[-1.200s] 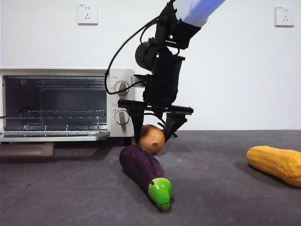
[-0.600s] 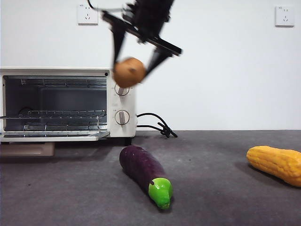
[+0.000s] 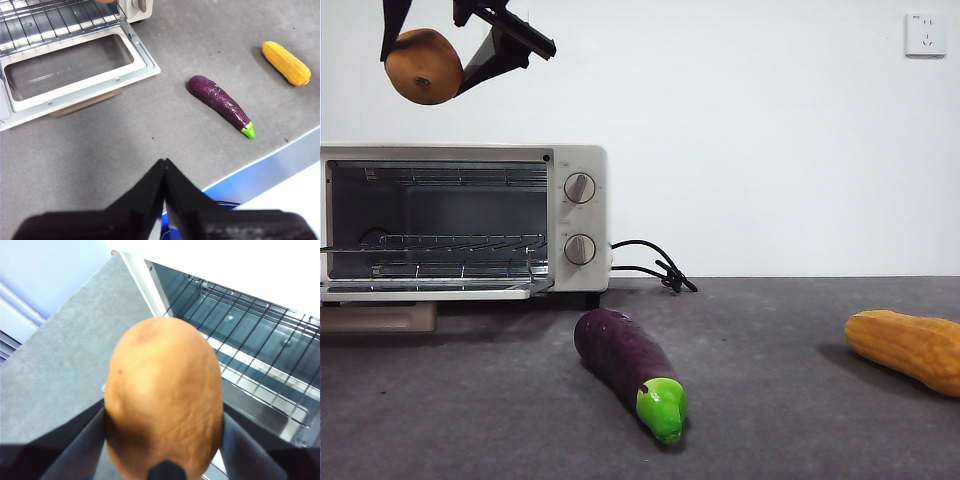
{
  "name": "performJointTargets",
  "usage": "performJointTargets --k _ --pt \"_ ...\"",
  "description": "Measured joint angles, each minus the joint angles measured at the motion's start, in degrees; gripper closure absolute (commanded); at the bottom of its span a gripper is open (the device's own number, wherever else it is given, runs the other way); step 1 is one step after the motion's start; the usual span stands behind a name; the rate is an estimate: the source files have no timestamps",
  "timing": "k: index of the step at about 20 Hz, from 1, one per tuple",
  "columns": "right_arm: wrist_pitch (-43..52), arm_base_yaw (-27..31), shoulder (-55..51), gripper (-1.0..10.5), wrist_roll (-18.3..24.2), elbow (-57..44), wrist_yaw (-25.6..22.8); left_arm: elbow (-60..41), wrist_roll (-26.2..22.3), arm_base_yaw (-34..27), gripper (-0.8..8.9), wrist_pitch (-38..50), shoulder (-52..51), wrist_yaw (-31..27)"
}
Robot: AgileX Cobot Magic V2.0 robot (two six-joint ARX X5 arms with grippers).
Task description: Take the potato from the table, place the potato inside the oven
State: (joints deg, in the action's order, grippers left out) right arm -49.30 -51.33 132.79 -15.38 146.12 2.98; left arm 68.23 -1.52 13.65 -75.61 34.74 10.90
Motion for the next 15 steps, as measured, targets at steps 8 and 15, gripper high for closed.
performJointTargets --k 8,15 --pt "4.7 0.0 3.7 8.9 -0.7 0.2 -0.3 0.0 1.6 0.0 8.18 0.0 0.0 0.0" --pt "8.6 0.0 11.1 8.9 -1.0 0.1 -3.8 0.0 2.2 0.0 8.18 0.0 0.0 0.0"
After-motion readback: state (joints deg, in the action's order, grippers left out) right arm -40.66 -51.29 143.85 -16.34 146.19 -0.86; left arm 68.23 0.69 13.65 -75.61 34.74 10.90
